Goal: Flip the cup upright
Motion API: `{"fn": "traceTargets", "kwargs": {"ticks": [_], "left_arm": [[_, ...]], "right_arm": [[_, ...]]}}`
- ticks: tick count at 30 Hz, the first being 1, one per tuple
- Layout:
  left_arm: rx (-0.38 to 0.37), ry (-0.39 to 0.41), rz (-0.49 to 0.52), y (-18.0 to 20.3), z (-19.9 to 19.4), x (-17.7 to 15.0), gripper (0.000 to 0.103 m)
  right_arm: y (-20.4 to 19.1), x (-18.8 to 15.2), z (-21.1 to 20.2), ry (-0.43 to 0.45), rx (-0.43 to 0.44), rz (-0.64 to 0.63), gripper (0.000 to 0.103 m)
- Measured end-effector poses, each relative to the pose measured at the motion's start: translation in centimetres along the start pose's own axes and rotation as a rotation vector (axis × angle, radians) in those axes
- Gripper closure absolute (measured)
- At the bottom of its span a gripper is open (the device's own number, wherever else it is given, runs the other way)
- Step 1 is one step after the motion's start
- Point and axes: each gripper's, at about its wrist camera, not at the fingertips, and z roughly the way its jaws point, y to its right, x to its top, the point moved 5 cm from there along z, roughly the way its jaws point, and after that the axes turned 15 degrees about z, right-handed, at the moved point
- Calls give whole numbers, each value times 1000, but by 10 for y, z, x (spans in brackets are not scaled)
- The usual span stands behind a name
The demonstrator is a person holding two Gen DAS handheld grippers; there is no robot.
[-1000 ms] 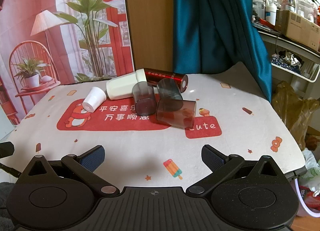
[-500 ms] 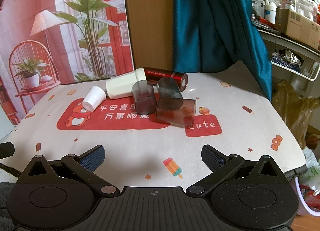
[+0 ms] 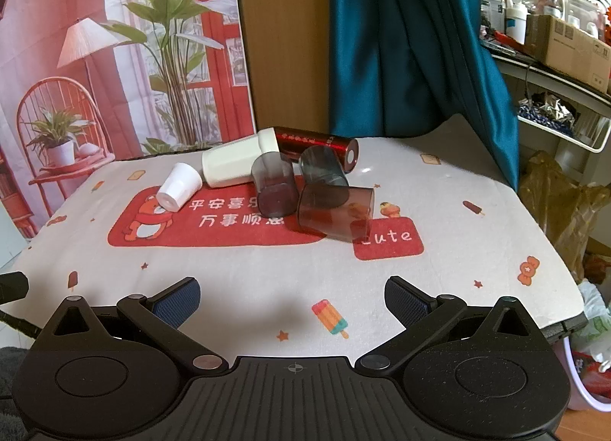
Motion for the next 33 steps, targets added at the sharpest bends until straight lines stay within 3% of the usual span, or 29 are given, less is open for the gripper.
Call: {"fn": "traceTargets", "kwargs": {"ticks": [18, 25, 33], "left_arm": [[-14, -10, 28, 1, 26, 12, 0], [-57, -56, 28, -2, 69, 19, 0], [-134, 9, -60, -25, 135, 56, 0]], "right_arm": [[-5, 15, 22, 13, -5, -23, 0], [-7, 30, 52, 22, -17, -22, 0], [-6, 46, 88, 39, -20, 13, 0]]}}
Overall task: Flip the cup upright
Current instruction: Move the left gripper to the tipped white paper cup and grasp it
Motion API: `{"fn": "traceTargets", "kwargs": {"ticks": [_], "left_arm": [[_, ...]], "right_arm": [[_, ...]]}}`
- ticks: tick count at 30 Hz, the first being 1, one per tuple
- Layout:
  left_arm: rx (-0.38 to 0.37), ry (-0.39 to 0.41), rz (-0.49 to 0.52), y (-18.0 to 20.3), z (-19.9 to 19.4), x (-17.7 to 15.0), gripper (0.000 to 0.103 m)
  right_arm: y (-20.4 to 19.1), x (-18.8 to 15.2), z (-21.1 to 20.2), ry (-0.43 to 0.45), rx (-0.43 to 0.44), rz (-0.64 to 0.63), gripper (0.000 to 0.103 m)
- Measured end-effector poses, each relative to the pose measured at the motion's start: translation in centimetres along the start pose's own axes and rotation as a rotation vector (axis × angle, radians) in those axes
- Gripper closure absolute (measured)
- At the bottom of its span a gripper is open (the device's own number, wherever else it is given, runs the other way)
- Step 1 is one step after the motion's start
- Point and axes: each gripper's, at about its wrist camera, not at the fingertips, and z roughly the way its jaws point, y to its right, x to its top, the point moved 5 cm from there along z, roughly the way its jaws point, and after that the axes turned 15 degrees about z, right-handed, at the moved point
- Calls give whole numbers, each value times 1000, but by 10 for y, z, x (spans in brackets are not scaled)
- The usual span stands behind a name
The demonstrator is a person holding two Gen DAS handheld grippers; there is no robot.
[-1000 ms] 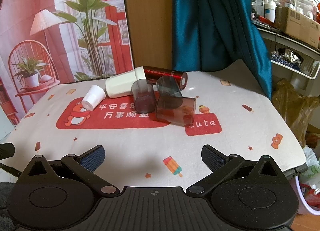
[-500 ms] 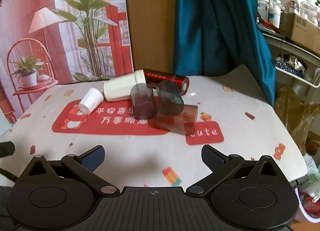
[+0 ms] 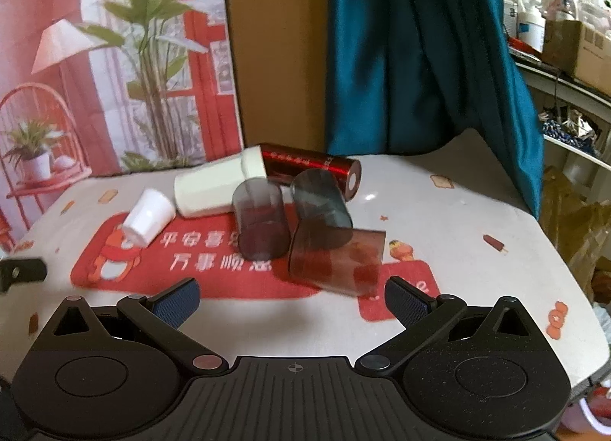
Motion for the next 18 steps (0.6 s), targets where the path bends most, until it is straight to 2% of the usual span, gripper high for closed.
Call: {"fn": "traceTargets", "kwargs": {"ticks": [7, 9, 11, 12, 18], "left_arm": [[5, 36, 16, 2, 76, 47, 0], [3, -3, 44, 8, 104, 53, 0], [-41, -59, 73, 15, 130, 56, 1], [-39, -70, 66, 15, 141, 57, 4], [-29, -107, 57, 15, 182, 58, 7]], "right_arm": [[13, -9, 28, -52, -6, 26, 0], [18, -11, 35, -63, -8, 41, 0], [22, -12, 39, -75, -7, 46, 0], [24, -11, 42, -82, -6, 49, 0], [44, -6, 49, -87, -39, 72, 0]]}}
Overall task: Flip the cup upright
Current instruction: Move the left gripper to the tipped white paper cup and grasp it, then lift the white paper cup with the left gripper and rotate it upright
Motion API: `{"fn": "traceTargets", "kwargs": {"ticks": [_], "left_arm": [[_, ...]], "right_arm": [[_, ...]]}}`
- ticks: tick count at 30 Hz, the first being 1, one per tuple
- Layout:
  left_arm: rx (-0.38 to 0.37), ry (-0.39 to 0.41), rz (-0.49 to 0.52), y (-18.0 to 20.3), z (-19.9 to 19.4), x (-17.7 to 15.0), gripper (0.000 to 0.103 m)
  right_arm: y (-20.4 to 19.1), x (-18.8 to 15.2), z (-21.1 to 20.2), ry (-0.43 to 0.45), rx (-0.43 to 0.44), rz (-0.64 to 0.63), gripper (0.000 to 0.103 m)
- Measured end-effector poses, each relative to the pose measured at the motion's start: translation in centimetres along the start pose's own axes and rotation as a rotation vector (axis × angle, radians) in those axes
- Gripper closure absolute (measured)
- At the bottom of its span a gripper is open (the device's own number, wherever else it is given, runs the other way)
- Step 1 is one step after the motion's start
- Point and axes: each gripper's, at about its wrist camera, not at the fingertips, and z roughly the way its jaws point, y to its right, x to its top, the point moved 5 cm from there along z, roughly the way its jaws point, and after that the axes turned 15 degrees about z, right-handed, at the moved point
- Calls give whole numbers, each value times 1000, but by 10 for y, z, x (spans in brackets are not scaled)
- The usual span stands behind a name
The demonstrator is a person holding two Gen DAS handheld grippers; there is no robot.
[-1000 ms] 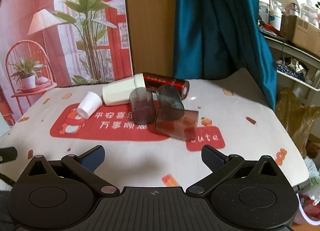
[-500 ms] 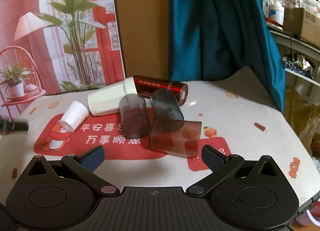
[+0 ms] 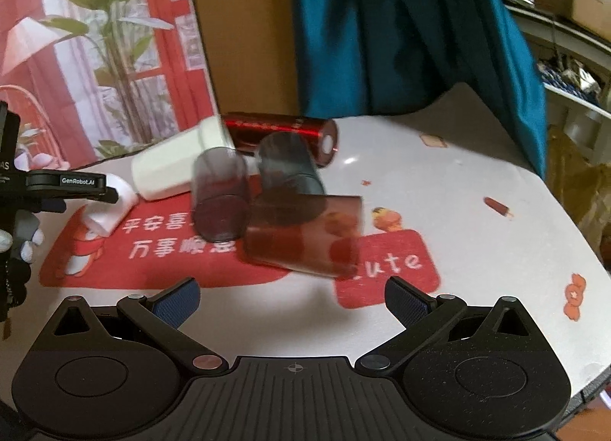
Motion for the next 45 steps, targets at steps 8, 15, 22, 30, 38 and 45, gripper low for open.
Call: {"fn": "traceTargets", "kwargs": {"ticks": [8, 15, 22, 30, 38, 45], "left_arm": [[-16, 5, 86, 13, -2, -7, 45], [-81, -36, 70, 28, -34, -37, 45], [-125, -42, 70, 65, -79, -74, 45], [-191, -40, 69, 109, -106, -90, 45], [-318, -67, 65, 141, -110, -91, 39], [-335, 15, 46, 130, -139, -91, 18]], "right_arm": [[-2, -7, 10, -32, -8, -1, 0], [-9, -18, 11, -69, -3, -5, 0], [-9, -27, 6, -96, 1, 0, 0], [10, -23, -9, -64, -27, 46, 0], [31, -8, -27, -1, -65, 85, 0], [30, -16, -41, -25, -76, 74, 0]]}}
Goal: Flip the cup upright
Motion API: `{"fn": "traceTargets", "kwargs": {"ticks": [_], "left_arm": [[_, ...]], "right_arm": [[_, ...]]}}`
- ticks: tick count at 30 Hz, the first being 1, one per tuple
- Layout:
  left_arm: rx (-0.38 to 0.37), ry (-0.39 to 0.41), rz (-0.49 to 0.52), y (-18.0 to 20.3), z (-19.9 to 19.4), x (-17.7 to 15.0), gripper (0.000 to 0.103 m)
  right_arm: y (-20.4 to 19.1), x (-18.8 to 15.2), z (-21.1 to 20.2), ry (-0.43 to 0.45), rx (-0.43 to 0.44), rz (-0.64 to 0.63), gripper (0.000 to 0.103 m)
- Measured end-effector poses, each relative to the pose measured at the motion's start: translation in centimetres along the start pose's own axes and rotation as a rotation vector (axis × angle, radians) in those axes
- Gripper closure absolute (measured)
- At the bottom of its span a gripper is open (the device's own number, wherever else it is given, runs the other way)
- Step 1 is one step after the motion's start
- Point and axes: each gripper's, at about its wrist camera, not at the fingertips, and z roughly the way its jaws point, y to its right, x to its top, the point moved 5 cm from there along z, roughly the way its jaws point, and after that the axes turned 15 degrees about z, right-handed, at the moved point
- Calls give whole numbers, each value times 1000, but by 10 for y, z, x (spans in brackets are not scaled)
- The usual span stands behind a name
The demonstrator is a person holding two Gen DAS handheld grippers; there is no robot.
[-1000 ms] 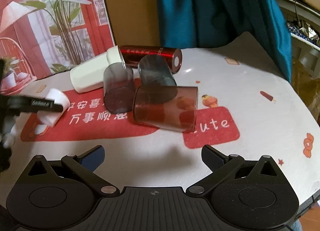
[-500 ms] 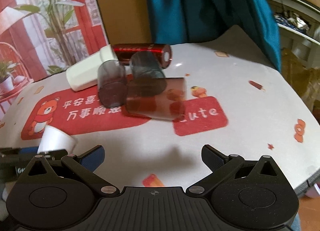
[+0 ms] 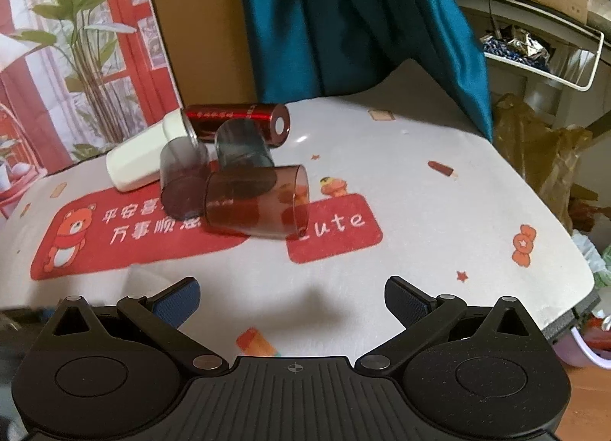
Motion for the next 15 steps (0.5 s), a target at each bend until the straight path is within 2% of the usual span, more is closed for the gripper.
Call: {"fn": "traceTargets", "kwargs": {"ticks": [4, 8, 12, 15], "left_arm": [[39, 94, -2, -16, -41, 5, 10], [169, 166, 2, -43, -80, -1, 6], [344, 160, -65, -78, -111, -32, 4], [430, 123, -175, -103, -122, -56, 4]], "right_arm": [[-6, -5, -6, -20, 7, 6, 0], [-13, -12, -6, -49, 18, 2, 0], [-19, -22, 0, -96, 44, 17, 0], [-23, -24, 9, -139, 92, 62, 3]]}}
